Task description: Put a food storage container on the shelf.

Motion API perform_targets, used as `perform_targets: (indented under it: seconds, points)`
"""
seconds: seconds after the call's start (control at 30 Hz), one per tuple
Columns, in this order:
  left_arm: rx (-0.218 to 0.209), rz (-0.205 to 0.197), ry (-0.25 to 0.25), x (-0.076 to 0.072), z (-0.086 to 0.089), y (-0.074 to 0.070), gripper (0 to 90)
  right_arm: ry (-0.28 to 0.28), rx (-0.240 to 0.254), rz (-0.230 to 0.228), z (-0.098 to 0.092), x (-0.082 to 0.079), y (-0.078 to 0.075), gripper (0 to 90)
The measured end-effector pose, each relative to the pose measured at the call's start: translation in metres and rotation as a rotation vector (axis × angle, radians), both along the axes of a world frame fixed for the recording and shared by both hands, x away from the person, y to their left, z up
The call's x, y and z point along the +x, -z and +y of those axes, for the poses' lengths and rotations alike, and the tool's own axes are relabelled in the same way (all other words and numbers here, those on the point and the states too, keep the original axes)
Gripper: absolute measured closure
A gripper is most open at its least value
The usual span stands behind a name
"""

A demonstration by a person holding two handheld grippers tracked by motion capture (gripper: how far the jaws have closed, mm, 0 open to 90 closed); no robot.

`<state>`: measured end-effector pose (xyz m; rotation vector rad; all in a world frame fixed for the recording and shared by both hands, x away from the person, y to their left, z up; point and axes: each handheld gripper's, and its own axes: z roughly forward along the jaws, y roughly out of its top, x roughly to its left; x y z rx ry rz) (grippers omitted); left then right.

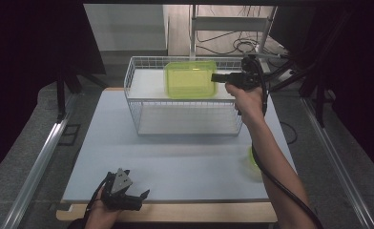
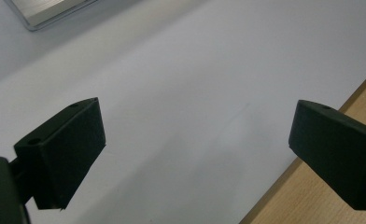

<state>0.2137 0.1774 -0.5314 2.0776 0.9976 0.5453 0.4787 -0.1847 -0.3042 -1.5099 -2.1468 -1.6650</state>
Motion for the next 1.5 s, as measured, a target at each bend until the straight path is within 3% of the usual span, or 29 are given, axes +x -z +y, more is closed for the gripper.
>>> perform_targets:
  seconds: [0.43, 0.53, 0.57, 0.77, 0.87, 1.27, 1.33, 1.5]
  points:
    - [0.006, 0.001, 0.004, 0.0, 0.0, 0.0, 3.6, 0.07, -0.059, -0.022, 0.006, 0.003, 0.002, 78.5]
    - [0.008, 0.002, 0.005, 0.0, -0.001, 0.0, 3.6, 0.081, -0.089, -0.035, 0.007, 0.004, 0.004, 76.2]
    - [0.008, 0.003, 0.005, 0.0, -0.001, 0.0, 3.6, 0.092, -0.124, -0.045, 0.008, 0.004, 0.004, 74.1]
    - [0.013, 0.004, 0.006, 0.0, 0.0, 0.0, 3.6, 0.104, -0.165, -0.061, 0.01, 0.005, 0.004, 72.2]
    - [0.013, 0.004, 0.008, 0.0, 0.0, 0.0, 3.6, 0.116, -0.214, -0.089, 0.014, 0.007, 0.003, 70.0]
    - [0.012, 0.008, 0.011, 0.0, -0.001, 0.001, 3.6, 0.119, -0.219, -0.081, 0.016, 0.016, 0.009, 61.2]
    - [0.012, 0.008, 0.012, 0.0, -0.001, 0.001, 3.6, 0.121, -0.245, -0.098, 0.016, 0.017, 0.009, 59.4]
    - [0.013, 0.011, 0.013, 0.001, -0.001, 0.001, 3.6, 0.112, -0.243, -0.1, 0.016, 0.018, 0.009, 55.7]
